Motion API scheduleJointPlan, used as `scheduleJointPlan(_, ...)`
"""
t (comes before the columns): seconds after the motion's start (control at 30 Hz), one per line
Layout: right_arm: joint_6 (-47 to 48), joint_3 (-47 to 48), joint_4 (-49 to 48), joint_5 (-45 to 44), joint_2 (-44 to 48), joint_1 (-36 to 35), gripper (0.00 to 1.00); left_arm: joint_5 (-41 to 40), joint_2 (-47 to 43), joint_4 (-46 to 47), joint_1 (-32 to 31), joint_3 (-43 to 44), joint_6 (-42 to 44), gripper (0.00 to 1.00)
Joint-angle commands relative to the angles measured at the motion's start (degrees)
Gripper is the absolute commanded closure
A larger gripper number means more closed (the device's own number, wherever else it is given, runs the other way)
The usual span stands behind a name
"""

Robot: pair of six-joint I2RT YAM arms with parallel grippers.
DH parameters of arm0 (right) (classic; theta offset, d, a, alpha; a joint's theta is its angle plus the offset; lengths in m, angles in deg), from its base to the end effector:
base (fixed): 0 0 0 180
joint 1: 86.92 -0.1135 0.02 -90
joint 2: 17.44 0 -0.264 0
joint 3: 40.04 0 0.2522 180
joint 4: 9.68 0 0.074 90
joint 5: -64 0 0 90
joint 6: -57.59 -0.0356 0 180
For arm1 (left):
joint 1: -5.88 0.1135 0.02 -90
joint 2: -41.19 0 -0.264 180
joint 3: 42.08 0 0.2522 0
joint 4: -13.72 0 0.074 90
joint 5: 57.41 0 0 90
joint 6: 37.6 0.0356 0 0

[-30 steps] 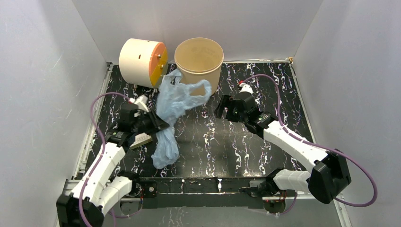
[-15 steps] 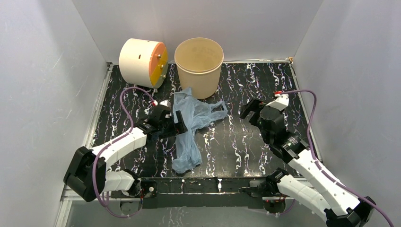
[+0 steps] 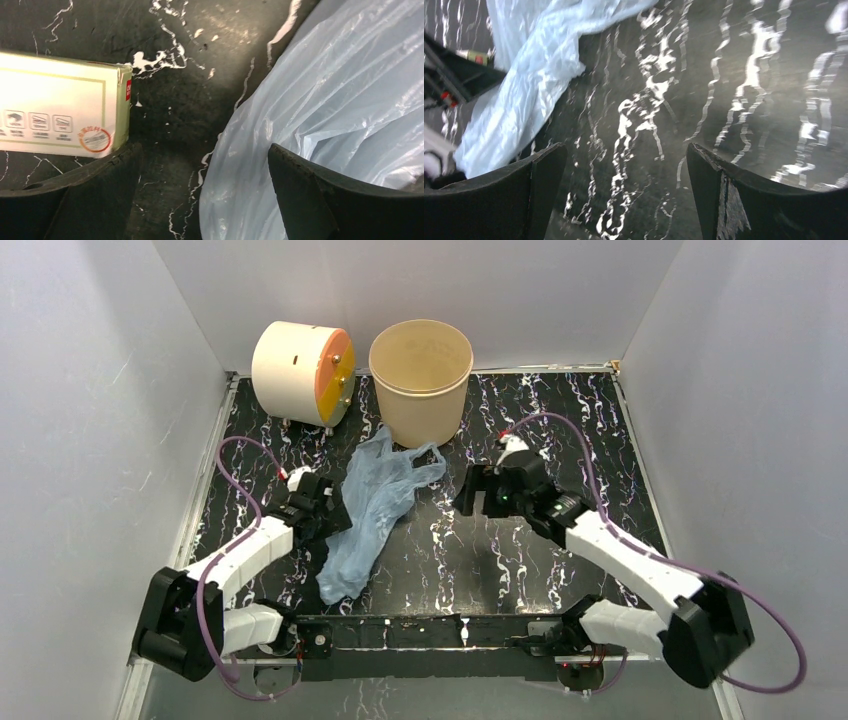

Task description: Put the trash bags into the trash bin

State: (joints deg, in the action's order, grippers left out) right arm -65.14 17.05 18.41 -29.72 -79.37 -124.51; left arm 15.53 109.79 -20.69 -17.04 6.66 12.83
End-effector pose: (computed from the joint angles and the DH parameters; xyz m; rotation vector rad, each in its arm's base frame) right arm 0.1908 0.1440 0.2656 -0.0548 2.2140 0.6346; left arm 0.2103 -0.0776 0.1859 -0.4736 2.4156 -0.0958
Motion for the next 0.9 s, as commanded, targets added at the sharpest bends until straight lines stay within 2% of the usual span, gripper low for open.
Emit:
scheduleJointPlan(0.0,0.30,5.40,-3.48,16.46,-7.69,-0.12,0.01,1.99,0.38,1.54,2.95,-1.48,2.41,0.07)
scheduleJointPlan(0.1,0.03,7.49,-2.60,21.07,-12.46,-0.12,0.01,-0.45,3.88,1.20,5.49,-1.42,2.68,0.07)
scheduleJointPlan(0.27,-1.00,9.51,-2.60,24.49,-17.98,-0.14,0.01,2.67,5.14,5.08,10.35,0.32,5.13,0.07)
scheduleJointPlan(0.37,-2.92,10.44,-1.45,22.28,-20.00,-0.12,0.01,13.07,4.96,9.02,10.70,1.60,10.57,0.11)
scheduleJointPlan(0.47,-4.33,10.58,0.16,18.51,-20.76,-0.13,0.01,28.66,4.49,14.53,10.62,0.95,13.46,0.17)
scheduleJointPlan(0.57,-4.10,11.77,4.19,8.45,-20.21,-0.12,0.01,39.07,6.82,16.27,10.16,1.32,14.13,0.25)
scheduleJointPlan(0.6,-3.31,12.43,5.47,5.06,-19.79,-0.12,0.01,39.50,7.90,15.54,9.86,1.72,14.65,0.25)
scheduleJointPlan(0.7,1.82,14.16,7.95,-3.85,-17.69,-0.05,0.01,40.68,10.01,15.68,7.83,2.54,15.33,0.26)
scheduleJointPlan(0.87,10.73,11.64,3.27,-5.12,-11.60,-0.10,0.01,39.81,13.66,16.82,-4.99,8.31,17.45,0.28)
